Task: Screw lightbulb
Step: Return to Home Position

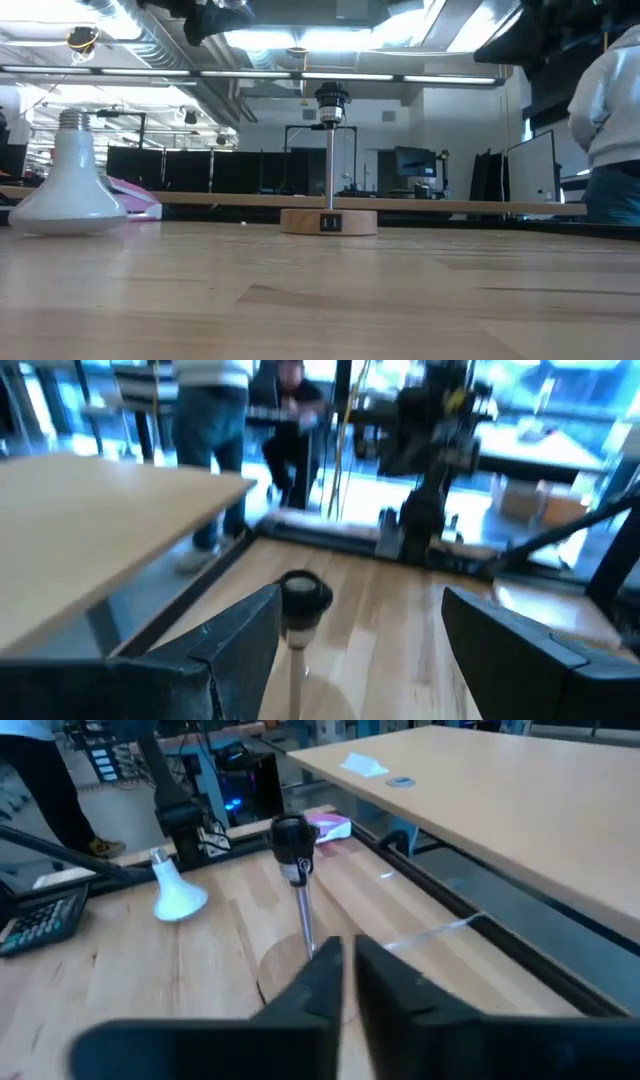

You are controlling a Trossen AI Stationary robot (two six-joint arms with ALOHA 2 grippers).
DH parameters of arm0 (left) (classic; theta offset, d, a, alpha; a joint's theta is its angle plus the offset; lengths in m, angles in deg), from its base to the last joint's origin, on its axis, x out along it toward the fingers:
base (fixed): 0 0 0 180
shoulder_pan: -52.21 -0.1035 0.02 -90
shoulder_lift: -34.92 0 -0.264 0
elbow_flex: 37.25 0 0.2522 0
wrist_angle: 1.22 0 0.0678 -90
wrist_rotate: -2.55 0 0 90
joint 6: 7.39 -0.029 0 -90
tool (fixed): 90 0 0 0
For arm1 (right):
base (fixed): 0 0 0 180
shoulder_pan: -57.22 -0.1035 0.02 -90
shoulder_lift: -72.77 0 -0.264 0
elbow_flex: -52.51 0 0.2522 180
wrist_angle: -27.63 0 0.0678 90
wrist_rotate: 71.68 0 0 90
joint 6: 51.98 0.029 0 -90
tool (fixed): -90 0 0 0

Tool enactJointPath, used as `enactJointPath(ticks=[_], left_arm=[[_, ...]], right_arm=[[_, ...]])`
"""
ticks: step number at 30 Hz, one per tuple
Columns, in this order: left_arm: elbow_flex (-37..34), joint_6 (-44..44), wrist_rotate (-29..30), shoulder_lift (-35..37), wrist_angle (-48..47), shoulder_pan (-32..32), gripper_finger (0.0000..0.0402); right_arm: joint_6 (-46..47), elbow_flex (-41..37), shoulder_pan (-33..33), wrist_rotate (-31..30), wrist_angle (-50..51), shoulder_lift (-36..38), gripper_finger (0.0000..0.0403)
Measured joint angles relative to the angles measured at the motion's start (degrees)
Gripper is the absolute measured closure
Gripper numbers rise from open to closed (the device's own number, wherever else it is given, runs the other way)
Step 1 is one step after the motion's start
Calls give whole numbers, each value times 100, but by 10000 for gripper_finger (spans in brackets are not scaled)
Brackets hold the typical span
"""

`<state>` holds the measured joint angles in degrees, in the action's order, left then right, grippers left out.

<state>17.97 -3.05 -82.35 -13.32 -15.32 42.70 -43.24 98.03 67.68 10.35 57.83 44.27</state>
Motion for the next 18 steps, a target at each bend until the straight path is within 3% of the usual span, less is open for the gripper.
enactJointPath(ticks=[2, 4, 7, 11, 18], left_arm=[[-352, 88, 25, 185, 415, 19, 137], [-573, 254, 78, 319, 385, 19, 137], [-821, 271, 111, 434, 74, 0, 137], [-925, 1058, 112, 419, -82, 10, 137], [-927, 296, 149, 433, -507, 217, 137]], right_arm=[[28, -302, 2, 25, -148, 266, 388], [34, -509, 2, 42, -329, 454, 395], [16, -600, 4, 40, -215, 599, 375], [155, -600, 4, 66, -287, 584, 352], [90, -792, 4, 444, -297, 573, 341]])
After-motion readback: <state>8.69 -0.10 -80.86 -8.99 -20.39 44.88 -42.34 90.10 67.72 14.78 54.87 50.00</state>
